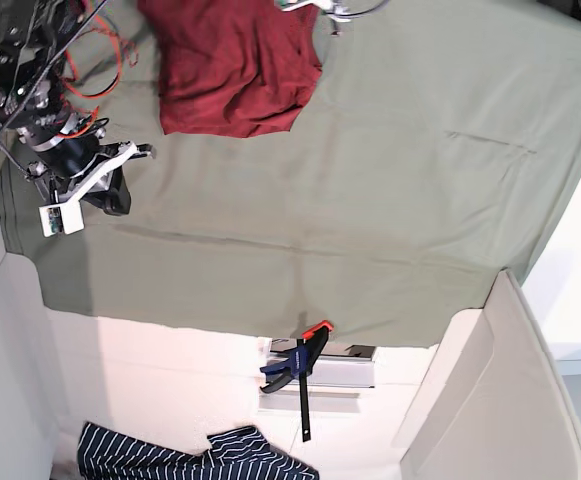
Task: Fold the T-shirt properly
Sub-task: 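Release the shirt and withdraw the right gripper, then grasp the folded shirt's end with both grippers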
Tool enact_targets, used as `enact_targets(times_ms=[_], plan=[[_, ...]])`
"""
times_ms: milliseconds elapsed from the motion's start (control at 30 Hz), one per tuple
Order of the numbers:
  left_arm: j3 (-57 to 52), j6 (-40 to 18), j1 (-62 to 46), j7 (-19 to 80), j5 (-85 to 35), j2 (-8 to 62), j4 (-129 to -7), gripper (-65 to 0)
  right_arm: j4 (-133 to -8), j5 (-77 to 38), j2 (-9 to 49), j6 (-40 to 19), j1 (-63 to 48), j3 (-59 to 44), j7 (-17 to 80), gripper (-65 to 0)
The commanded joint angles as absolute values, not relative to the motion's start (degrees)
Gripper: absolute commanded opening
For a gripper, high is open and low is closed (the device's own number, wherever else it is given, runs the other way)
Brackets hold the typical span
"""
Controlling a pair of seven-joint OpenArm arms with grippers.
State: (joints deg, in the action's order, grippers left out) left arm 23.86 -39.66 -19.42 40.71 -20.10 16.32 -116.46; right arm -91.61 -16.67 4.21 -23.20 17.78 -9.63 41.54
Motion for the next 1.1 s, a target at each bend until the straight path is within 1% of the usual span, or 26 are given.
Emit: enact_targets(times_ms=[0, 200, 400, 600, 767, 1067], plan=[[24.9, -40.0, -19.0, 39.6, -20.2, 16.2, -116.8, -65.0, -90.5, -16.8, 3.9, -24.0, 20.3, -9.7, 39.4, -65.0], [29.5, -40.0, -15.4, 38.8, -16.5, 15.8, -111.7, -65.0, -77.1, -16.7, 2.8, -28.6, 26.2, -5.7, 37.3, -65.0], [30.1, -39.2, -10.8, 38.8, -15.0, 14.9, -106.9, -65.0, -68.1, -13.1, 2.8, -28.7, 29.9, 4.6, 36.1, -65.0], [30.1, -39.2, -8.3, 38.8, -10.7, 14.2, -102.3, -65.0, -65.4, -12.4, 2.8, -28.7, 30.0, 10.3, 35.8, -65.0], [30.1, -39.2, -4.7, 39.3, -8.5, 14.2, -96.9, -65.0, -64.3, -12.4, 2.9, -28.7, 30.0, 10.6, 35.9, -65.0], [30.1, -39.2, 4.4, 39.2, -7.6, 17.9, -87.7, -65.0, -63.2, -12.4, 2.9, -28.7, 29.8, 10.6, 36.1, -65.0]])
